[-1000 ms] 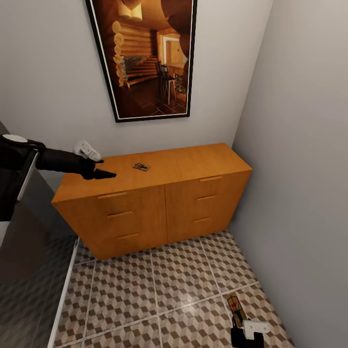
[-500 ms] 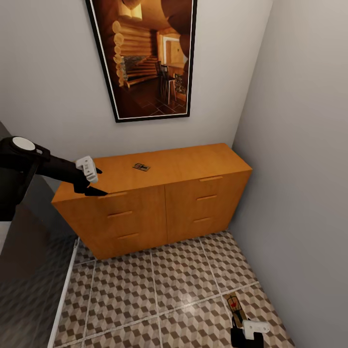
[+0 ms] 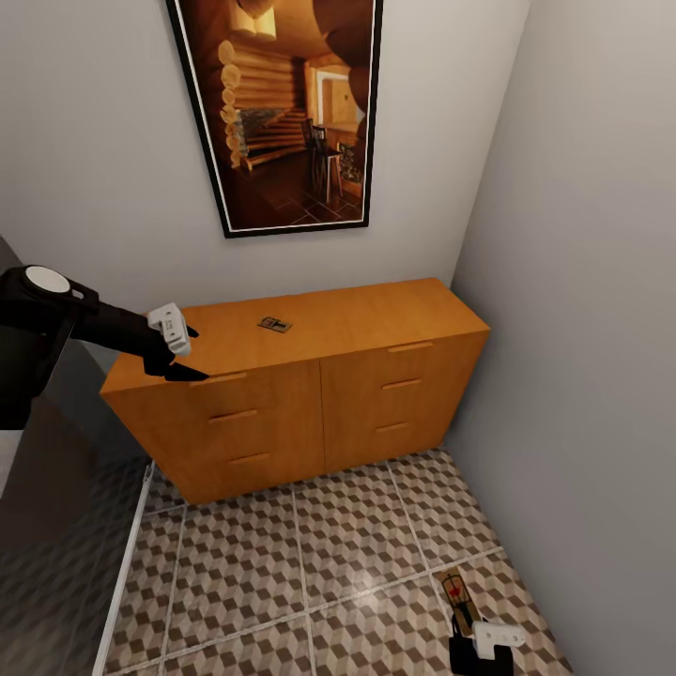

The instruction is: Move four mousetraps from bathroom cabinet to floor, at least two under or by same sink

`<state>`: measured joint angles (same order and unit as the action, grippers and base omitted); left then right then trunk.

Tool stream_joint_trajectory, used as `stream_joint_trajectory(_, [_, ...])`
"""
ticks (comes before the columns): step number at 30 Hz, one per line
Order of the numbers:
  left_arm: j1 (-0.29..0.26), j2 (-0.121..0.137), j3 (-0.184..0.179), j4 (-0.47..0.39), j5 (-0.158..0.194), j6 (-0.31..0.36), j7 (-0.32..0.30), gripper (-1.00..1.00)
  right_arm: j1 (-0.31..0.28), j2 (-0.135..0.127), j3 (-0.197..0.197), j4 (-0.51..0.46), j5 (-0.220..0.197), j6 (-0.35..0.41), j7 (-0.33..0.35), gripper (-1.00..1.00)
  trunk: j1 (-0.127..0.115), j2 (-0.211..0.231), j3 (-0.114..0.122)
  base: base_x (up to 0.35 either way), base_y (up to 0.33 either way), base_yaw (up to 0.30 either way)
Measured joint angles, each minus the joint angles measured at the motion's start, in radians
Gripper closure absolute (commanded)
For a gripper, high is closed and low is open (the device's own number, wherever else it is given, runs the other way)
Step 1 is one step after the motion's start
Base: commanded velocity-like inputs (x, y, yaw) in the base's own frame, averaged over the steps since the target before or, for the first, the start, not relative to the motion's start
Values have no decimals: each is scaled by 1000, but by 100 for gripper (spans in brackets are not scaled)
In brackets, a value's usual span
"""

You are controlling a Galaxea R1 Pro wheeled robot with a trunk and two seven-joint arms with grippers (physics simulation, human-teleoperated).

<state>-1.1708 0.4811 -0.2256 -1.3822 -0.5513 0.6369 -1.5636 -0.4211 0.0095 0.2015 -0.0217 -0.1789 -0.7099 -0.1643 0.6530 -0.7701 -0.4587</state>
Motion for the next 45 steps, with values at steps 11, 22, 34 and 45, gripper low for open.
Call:
stream_joint_trajectory(11, [0, 0, -55, 2, 1, 0, 0, -100, 0, 4, 0, -2, -2, 0, 0, 100, 0, 0, 0, 0, 0, 0])
stream_joint_trajectory(22, [0, -33, -84, 4, 0, 0, 0, -100, 0, 1, 0, -2, -2, -4, 0, 100, 0, 0, 0, 77, 0, 0])
stream_joint_trajectory(34, [-1, -38, -86, 6, 0, 0, 0, -100, 0, 5, 0, -1, -2, -1, 0, 100, 0, 0, 0, 204, 0, 0])
stream_joint_trajectory(45, [-1, -44, -86, 10, 0, 0, 0, -100, 0, 6, 1, 0, -2, 0, 2, 100, 0, 0, 0, 172, 0, 0])
